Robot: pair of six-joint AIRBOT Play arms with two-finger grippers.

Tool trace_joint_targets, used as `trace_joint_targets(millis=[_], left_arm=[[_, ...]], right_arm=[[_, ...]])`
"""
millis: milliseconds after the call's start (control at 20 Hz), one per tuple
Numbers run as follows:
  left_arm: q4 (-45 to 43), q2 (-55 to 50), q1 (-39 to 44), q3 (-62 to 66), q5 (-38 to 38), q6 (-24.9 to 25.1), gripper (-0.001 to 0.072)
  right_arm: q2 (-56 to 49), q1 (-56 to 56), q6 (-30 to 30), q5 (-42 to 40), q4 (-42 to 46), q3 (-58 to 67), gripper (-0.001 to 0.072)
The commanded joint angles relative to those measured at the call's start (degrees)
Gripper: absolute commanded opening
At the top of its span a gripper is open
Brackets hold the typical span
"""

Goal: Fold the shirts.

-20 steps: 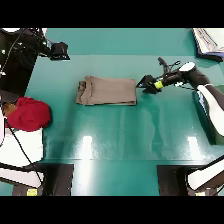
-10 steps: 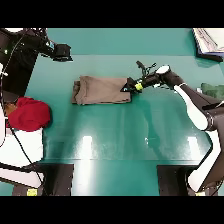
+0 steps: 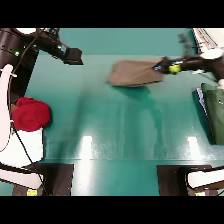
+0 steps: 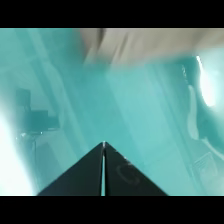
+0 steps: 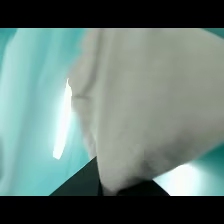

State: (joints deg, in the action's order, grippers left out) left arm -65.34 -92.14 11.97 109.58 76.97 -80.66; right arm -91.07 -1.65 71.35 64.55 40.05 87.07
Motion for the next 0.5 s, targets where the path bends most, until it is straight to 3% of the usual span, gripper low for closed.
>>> trace_joint_targets(millis=[0, 200, 450], left_arm=[[-0.02, 0.0, 4.09, 0.0, -4.87, 0.09, 0.0024], [-0.02, 0.0, 8.46, 0.0, -10.73, 0.07, 0.0024], [-0.11, 0.0, 11.04, 0.0, -11.96, 0.07, 0.0024]], right_arm=[[10.19, 14.32, 1.7, 0.87, 5.4, -5.27, 0.0017], [13.81, 27.39, 1.7, -0.57, 4.96, -8.59, 0.0017], [13.9, 34.29, 1.73, -6.45, 4.33, -7.72, 0.0016]])
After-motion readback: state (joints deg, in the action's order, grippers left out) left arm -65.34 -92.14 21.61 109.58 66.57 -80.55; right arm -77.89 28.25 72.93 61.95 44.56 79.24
